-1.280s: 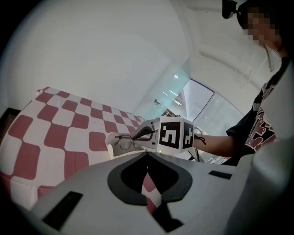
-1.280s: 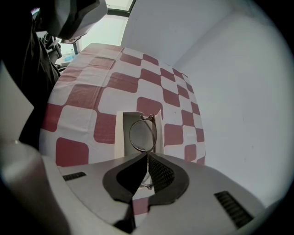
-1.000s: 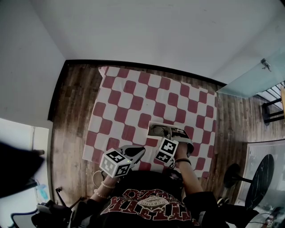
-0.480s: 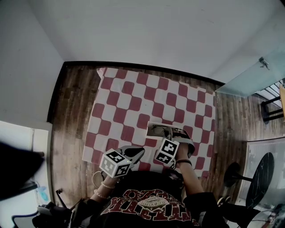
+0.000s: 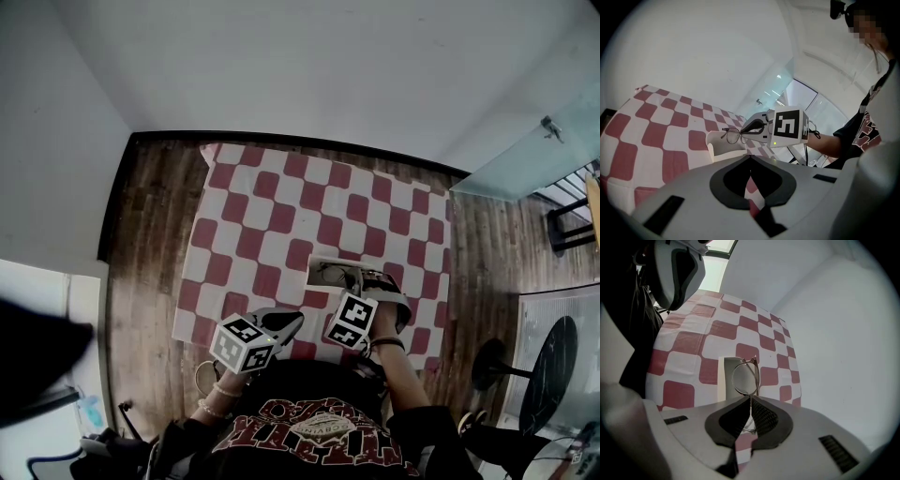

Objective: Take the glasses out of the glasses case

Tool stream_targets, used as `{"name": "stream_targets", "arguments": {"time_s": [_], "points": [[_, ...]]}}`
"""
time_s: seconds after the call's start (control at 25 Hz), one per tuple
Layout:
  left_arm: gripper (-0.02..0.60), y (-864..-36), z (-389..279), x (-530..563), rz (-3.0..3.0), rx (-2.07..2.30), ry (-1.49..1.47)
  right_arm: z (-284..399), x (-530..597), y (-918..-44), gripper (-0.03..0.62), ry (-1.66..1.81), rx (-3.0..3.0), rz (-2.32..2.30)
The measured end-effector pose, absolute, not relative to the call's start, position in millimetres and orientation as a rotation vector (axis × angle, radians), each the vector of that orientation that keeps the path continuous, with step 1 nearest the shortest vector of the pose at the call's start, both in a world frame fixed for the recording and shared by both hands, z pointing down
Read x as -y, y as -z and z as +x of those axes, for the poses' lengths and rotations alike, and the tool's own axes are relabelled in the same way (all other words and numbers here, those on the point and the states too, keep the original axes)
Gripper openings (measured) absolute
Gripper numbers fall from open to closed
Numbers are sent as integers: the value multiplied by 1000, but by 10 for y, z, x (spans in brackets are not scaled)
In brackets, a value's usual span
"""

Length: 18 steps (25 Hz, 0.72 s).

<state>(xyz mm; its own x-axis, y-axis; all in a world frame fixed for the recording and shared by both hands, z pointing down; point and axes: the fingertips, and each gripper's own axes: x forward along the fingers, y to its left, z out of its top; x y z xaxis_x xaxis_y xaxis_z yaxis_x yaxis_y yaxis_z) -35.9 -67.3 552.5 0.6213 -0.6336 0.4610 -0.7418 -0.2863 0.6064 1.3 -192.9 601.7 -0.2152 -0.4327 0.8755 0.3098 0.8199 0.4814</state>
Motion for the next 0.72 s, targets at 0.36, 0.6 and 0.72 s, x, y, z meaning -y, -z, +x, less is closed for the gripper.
{"name": "stream_targets", "arguments": {"time_s": [0.36,0.6,0.72], "points": [[3,-5531,-318,670,2011,1062,-154,36,1889,-5894,21,688,1663,114],[3,-5555,-307,647,2008,1055,-156,20,1837,-5766,21,703,1678,124],[3,-5557,-294,642,2009,1052,-162,17,1819,-5705,21,709,1682,127]]}}
